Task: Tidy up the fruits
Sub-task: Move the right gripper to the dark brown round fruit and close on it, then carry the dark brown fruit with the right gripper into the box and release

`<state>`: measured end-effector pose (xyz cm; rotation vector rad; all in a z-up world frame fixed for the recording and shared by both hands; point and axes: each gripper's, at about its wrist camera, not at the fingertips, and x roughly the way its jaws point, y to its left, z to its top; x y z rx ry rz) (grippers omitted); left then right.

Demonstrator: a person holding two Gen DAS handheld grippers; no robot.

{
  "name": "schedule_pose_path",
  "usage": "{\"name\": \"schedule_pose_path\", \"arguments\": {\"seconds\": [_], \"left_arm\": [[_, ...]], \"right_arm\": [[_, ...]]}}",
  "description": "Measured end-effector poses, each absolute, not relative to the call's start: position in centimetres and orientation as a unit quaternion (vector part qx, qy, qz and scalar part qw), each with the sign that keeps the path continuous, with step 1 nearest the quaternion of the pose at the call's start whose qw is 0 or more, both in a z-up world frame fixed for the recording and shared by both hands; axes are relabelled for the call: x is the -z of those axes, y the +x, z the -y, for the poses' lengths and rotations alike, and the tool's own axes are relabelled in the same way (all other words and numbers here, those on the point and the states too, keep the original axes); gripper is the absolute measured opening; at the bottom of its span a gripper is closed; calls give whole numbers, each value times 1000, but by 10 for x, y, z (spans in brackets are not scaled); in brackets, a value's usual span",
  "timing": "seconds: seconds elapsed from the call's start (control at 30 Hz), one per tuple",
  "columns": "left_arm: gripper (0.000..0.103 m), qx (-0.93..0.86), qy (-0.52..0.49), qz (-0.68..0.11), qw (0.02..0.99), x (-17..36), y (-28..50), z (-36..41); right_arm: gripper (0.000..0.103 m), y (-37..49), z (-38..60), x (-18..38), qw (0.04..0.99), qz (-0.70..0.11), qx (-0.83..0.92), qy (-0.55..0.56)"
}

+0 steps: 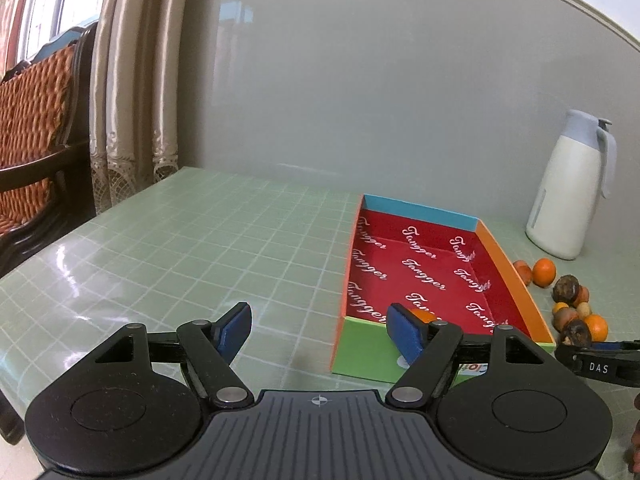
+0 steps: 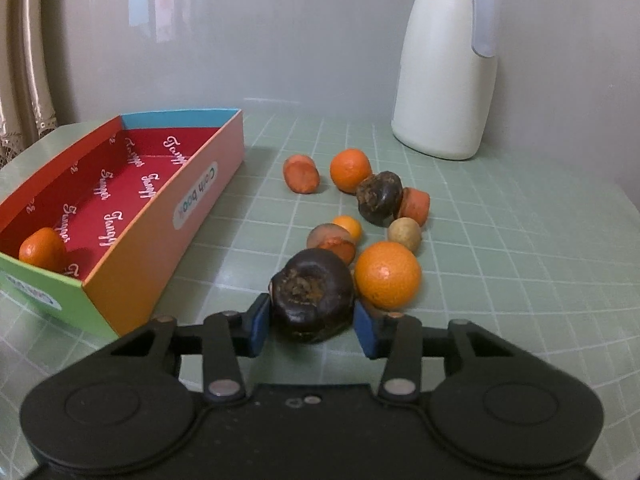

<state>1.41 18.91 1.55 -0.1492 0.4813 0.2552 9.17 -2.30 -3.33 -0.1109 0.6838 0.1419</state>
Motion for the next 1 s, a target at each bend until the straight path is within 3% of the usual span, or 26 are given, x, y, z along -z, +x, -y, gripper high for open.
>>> {"name": "schedule_pose_path", "arguments": {"seconds": [0.33, 0.77, 1.0], "left_arm": [[74, -131, -74, -236, 960, -15, 11, -198], [74, -154, -74, -233, 957, -18, 1, -215], [74, -162, -71, -234, 956, -19, -5, -221]], "right_arm": [[41, 83, 11, 16, 945, -309, -89, -54], [41, 59, -21, -20, 966, -207, -152, -35], [41, 64, -48, -13, 958, -218, -178, -45]]}}
